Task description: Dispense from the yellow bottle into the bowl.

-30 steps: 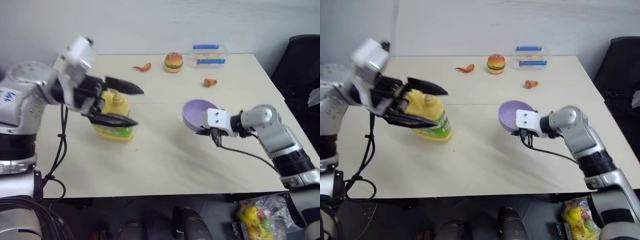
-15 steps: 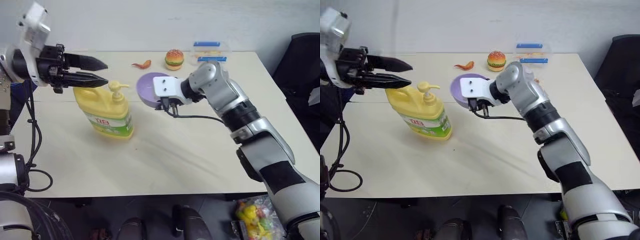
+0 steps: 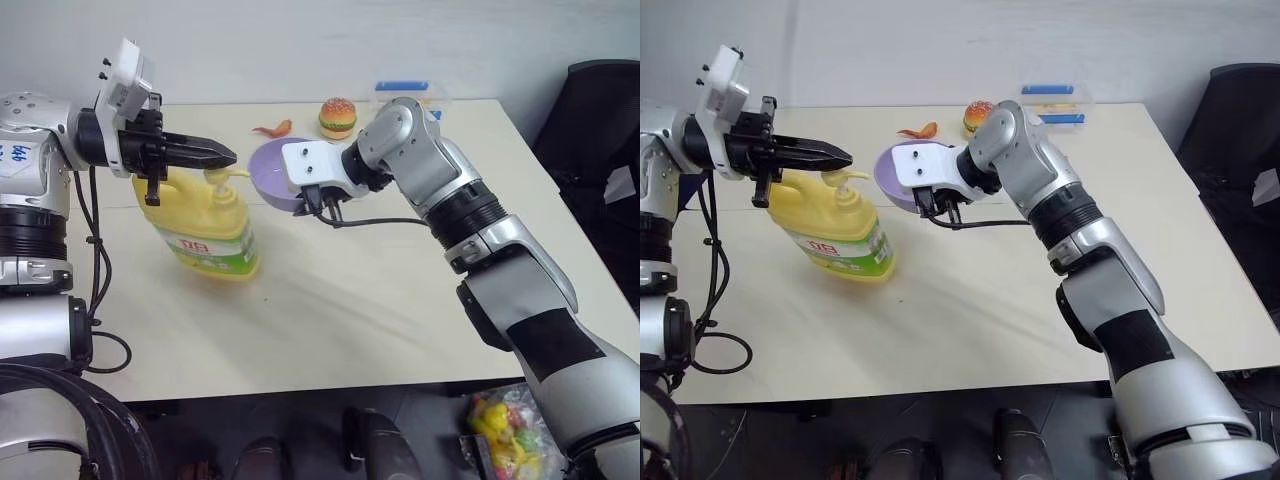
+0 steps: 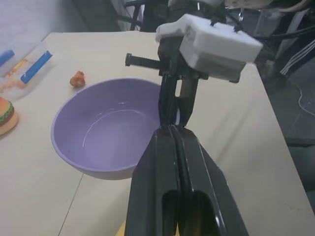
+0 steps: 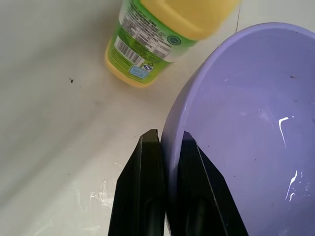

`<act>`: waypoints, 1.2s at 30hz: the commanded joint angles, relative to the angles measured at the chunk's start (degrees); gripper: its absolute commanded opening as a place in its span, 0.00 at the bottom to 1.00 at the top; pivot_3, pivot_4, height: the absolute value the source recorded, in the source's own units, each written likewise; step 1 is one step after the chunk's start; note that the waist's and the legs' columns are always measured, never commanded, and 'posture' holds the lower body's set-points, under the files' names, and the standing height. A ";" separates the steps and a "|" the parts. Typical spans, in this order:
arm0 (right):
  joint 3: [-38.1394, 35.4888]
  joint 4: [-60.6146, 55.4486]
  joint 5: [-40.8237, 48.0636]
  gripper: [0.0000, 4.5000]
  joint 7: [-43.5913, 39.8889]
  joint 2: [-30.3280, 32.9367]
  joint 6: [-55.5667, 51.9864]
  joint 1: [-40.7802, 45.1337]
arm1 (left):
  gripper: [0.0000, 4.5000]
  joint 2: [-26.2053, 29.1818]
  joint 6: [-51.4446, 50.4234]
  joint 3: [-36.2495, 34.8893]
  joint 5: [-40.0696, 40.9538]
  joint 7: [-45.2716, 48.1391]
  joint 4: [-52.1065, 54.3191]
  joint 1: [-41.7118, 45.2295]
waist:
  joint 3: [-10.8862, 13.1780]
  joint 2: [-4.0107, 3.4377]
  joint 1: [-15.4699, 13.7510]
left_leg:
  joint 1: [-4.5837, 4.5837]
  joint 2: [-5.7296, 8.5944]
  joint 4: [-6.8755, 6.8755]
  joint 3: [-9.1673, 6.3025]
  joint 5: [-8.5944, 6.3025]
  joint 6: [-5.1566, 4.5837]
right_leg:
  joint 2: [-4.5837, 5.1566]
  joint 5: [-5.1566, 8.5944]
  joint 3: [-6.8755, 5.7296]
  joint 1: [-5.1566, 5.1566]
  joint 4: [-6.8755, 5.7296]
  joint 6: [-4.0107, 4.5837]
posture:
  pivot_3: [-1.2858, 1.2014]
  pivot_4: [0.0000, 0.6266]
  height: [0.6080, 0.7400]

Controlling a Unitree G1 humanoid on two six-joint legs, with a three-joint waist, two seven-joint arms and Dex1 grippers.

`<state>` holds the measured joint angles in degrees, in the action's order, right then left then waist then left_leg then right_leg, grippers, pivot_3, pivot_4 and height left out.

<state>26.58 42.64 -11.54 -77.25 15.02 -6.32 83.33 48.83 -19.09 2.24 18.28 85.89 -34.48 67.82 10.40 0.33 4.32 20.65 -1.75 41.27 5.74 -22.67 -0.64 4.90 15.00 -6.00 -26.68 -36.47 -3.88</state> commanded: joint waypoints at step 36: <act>-1.30 -18.89 5.28 0.00 -5.55 1.92 -9.43 -1.02 | 0.00 2.18 5.97 -1.65 -3.95 -0.01 1.77 -4.89 | 0.00 0.00 0.46 | -0.01 0.07 0.04 -0.14 0.00 0.00 | 0.24 0.00 -0.20 0.02 -0.14 0.00 | 0.52 0.24 1.00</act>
<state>26.51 27.06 -7.76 -82.53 16.96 -16.24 81.49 51.11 -13.89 -0.73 16.11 85.81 -32.22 63.46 10.39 0.33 4.78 20.63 -1.67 41.32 5.61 -22.67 -0.64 5.14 15.00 -6.20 -26.66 -36.64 -3.88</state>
